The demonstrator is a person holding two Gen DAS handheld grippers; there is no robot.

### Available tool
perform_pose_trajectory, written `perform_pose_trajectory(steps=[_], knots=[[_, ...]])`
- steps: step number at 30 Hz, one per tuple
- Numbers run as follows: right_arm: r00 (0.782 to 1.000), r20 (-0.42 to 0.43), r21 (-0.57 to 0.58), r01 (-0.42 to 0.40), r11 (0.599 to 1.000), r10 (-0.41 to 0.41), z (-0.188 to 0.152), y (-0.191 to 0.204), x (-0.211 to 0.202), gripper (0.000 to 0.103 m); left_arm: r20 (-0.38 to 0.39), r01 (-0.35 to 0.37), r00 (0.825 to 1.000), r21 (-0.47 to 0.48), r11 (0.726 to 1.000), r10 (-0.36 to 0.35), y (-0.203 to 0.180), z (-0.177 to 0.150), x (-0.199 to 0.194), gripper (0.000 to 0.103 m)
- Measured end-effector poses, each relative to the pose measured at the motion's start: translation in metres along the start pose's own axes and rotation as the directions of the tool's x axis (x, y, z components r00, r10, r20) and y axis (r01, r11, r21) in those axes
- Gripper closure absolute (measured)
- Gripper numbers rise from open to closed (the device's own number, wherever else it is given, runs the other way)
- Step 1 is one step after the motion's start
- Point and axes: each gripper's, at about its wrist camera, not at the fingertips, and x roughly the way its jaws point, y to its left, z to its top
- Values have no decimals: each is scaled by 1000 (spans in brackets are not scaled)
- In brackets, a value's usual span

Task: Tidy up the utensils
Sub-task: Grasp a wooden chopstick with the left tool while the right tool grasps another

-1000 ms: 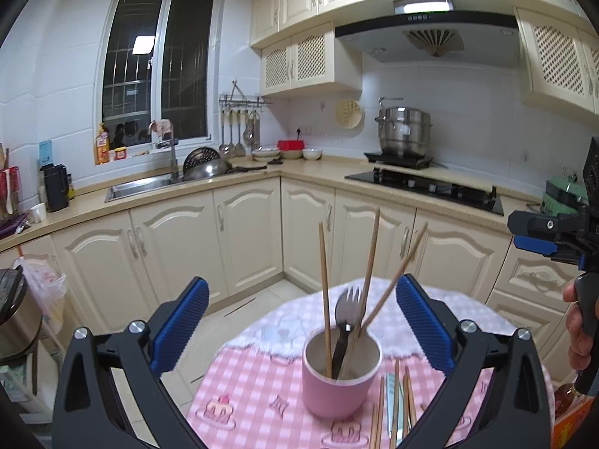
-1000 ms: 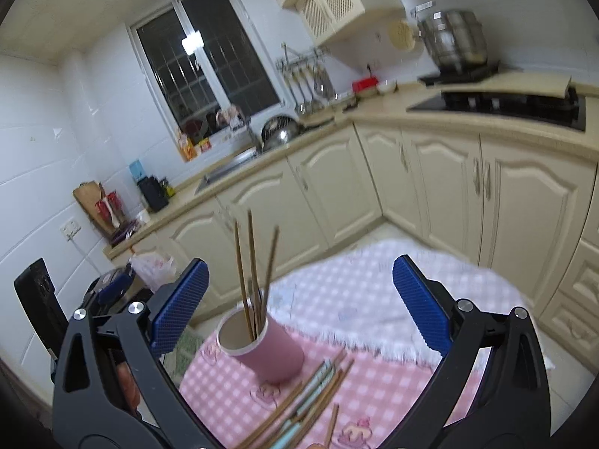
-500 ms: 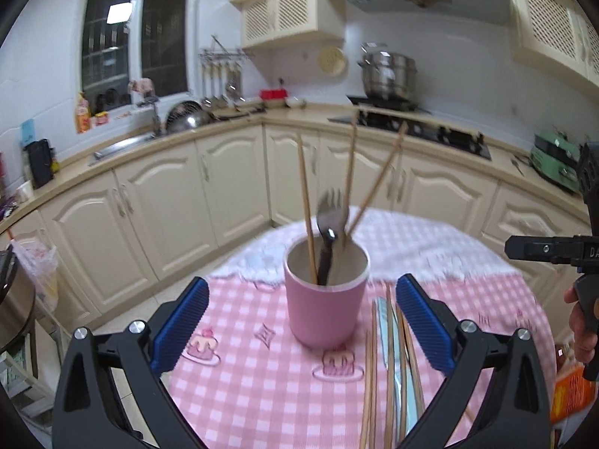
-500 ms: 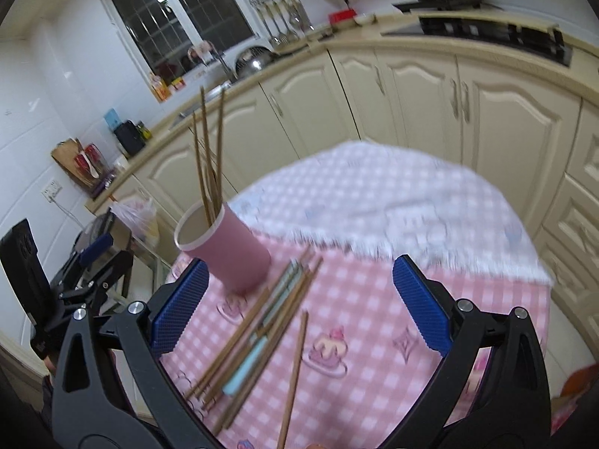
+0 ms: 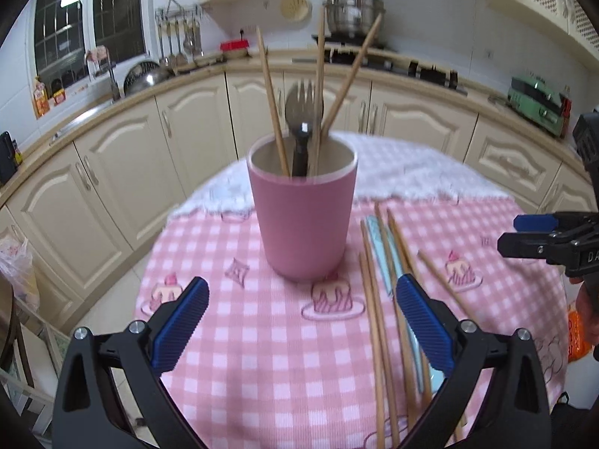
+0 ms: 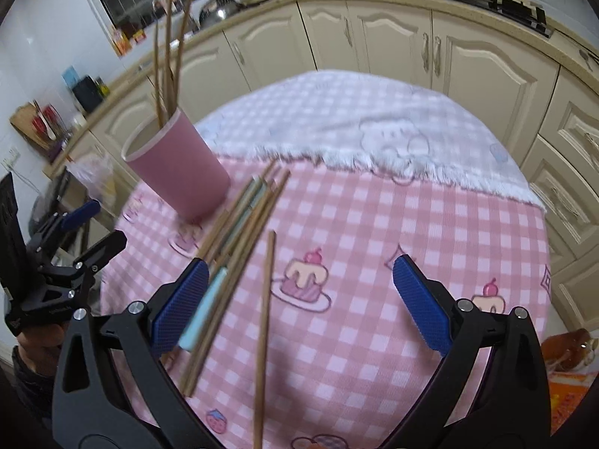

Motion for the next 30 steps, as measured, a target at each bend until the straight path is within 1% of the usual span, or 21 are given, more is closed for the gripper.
perform_pose_trajectory(steps=[7, 13, 18, 24, 30], knots=[[998, -56, -10, 5, 1000, -6, -13, -3, 13, 6, -116, -3, 993, 47, 999, 9, -5, -15, 21, 5], [997, -82, -16, 4, 1000, -6, -18, -3, 19, 6, -184, 9, 983, 91, 996, 8, -12, -23, 31, 5], [995, -94, -17, 7, 1000, -8, -19, -4, 22, 6, -228, 24, 974, 95, 995, -2, -14, -28, 38, 5], [994, -111, -24, 13, 1000, -15, -21, -6, 26, 6, -262, 9, 965, 136, 991, 27, -18, -32, 45, 5], [990, -131, -60, 33, 998, -40, -25, -3, 29, 6, -282, 27, 959, 135, 990, 13, -18, -30, 50, 5]])
